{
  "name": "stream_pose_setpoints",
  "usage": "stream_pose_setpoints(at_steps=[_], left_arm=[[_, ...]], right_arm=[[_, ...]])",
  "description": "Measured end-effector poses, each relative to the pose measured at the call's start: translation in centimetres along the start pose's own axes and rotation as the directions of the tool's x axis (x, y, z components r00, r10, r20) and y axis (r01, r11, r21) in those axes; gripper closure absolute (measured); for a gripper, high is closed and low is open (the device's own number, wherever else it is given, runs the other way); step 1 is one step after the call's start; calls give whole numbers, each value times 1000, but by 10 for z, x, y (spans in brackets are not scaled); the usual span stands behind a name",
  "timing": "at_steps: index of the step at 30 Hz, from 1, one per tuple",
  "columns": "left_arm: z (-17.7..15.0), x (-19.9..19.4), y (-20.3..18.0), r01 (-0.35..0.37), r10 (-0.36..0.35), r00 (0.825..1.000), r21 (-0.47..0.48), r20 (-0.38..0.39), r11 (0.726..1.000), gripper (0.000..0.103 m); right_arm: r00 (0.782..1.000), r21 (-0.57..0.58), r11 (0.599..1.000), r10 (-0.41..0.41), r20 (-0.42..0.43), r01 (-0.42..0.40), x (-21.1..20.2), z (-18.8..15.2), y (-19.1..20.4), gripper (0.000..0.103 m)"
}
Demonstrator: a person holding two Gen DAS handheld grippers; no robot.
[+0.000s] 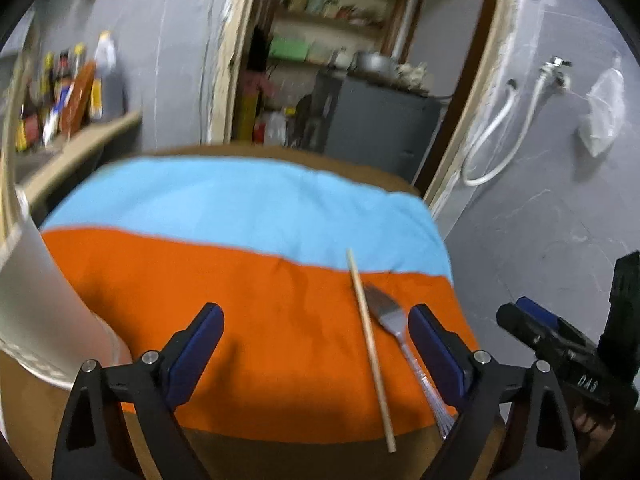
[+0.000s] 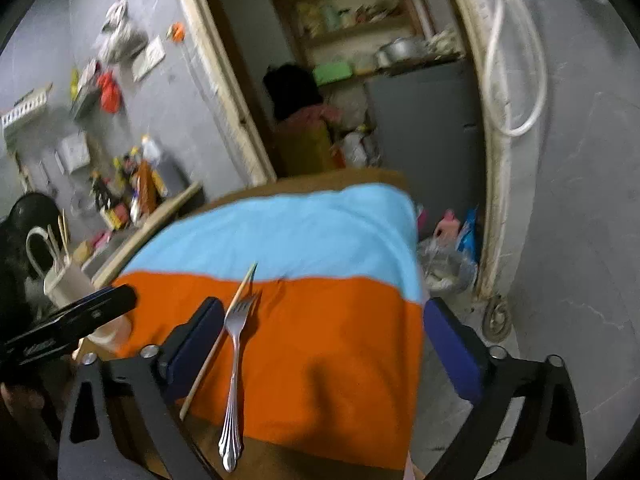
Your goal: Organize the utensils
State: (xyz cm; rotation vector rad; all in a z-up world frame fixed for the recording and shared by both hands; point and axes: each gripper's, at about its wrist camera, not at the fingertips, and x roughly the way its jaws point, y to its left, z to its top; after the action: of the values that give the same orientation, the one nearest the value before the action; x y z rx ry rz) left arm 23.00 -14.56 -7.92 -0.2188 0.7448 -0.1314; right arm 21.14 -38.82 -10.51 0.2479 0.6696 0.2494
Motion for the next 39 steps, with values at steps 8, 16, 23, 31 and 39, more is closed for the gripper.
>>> stream_pose_setpoints(at_steps=[8,16,23,31,39], left_arm=[[-5,19,15,-11,8,997,-45,-73,999,11],[-4,31,25,20,-29,993,-82,-114,996,12],[-1,40,26,60,-70,989,-81,-133,995,15],[4,56,12,129,-135,976,-44,-174,991,27],[12,77,-4,173,-165,957,12,-239,985,52]], right_arm=[[987,-125,989,57,-148,-75,40,-14,31,39],[975,-268,961,4,-223,-66,64,-24,64,45],[975,-278,960,-42,-217,-21,75,-13,62,49],[977,-185,983,-34,-210,-5,93,8,34,73],[966,-110,990,61,-252,-91,110,21,17,76]])
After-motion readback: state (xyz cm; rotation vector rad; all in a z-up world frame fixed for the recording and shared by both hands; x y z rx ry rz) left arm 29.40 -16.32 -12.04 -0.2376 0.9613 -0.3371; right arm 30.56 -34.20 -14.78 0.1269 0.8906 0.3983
